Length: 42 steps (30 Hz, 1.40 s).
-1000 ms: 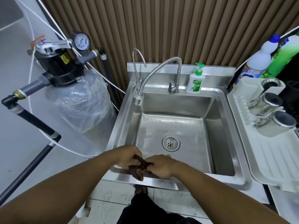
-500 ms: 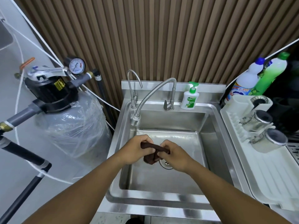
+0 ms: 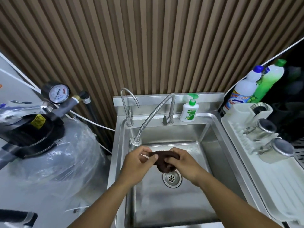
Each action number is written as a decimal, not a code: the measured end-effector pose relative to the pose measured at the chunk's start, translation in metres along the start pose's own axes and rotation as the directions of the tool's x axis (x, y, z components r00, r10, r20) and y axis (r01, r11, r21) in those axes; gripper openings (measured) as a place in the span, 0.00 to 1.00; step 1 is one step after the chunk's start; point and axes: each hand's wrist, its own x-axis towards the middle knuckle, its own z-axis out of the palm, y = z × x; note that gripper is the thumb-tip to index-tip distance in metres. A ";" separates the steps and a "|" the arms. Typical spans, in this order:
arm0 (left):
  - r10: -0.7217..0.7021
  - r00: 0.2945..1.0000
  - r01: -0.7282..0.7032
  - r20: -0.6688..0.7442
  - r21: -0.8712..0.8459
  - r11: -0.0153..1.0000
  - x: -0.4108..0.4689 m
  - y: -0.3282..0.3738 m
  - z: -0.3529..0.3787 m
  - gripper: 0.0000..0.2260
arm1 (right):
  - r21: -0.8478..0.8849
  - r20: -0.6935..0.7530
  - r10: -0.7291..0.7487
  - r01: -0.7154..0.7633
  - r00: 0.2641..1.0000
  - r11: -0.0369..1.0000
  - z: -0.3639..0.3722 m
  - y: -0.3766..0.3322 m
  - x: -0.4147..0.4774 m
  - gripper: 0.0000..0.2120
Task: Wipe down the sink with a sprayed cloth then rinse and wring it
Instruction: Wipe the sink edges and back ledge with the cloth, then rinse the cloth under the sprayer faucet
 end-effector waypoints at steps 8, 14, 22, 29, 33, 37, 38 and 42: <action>0.241 0.934 -0.119 -0.264 0.406 0.906 0.036 0.007 -0.015 0.16 | -0.050 0.081 0.116 -0.112 0.990 0.992 -0.030 0.002 0.018 0.12; 0.281 0.917 -0.114 -0.282 0.490 0.864 0.047 0.002 -0.001 0.17 | -0.099 0.074 0.184 -0.176 0.980 0.979 -0.063 0.009 0.019 0.11; 0.294 0.934 -0.156 -0.205 0.506 0.849 0.019 0.014 0.046 0.17 | -0.135 0.010 0.223 -0.220 0.975 0.966 -0.107 0.034 0.011 0.11; 0.298 0.951 -0.230 -0.089 0.444 0.866 0.016 0.044 0.106 0.19 | -0.050 -0.009 0.337 -0.337 0.942 0.940 -0.133 0.059 0.000 0.11; 0.251 0.968 -0.227 -0.011 0.382 0.896 0.024 0.054 0.135 0.22 | -0.013 0.026 0.410 -0.410 0.912 0.912 -0.134 0.068 -0.008 0.14; 0.250 0.967 -0.250 0.040 0.317 0.915 0.033 0.056 0.139 0.22 | -0.049 0.050 0.451 -0.448 0.891 0.892 -0.127 0.072 -0.010 0.15; 0.247 0.967 -0.255 0.065 0.314 0.915 0.034 0.055 0.136 0.22 | -0.049 0.057 0.461 -0.459 0.886 0.887 -0.123 0.072 -0.011 0.15; 0.162 0.979 -0.185 0.124 0.208 0.961 0.035 0.054 0.117 0.20 | 0.009 0.094 0.498 -0.501 0.862 0.865 -0.107 0.076 -0.014 0.16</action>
